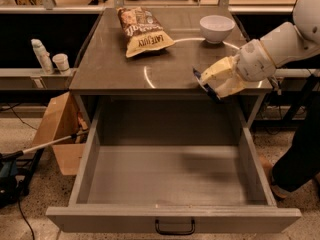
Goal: Pick rxbar chocolate from top drawer and place on counter
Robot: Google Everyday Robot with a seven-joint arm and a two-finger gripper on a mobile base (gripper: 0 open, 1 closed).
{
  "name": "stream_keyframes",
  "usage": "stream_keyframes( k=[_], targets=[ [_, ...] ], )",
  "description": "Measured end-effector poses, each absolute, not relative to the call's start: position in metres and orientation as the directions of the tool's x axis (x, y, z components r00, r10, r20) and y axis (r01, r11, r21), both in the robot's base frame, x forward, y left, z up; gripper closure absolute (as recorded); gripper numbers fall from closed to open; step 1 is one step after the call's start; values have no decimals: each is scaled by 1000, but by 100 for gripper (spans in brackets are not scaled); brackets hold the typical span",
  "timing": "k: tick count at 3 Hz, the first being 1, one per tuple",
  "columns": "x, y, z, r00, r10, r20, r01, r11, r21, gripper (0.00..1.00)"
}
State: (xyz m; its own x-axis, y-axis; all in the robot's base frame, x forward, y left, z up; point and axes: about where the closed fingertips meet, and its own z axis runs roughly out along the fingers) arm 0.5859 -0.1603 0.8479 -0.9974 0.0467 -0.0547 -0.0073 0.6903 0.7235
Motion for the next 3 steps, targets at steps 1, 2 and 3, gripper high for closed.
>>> stream_keyframes(
  k=[1,2,3],
  targets=[
    [605,-154,854,-996,57,-71,-10,705,709,100],
    [628,-144,853,-996,72,-61,10,723,690,100],
    [648,-134,847,-995,93,-45,38,735,677,100]
  ],
)
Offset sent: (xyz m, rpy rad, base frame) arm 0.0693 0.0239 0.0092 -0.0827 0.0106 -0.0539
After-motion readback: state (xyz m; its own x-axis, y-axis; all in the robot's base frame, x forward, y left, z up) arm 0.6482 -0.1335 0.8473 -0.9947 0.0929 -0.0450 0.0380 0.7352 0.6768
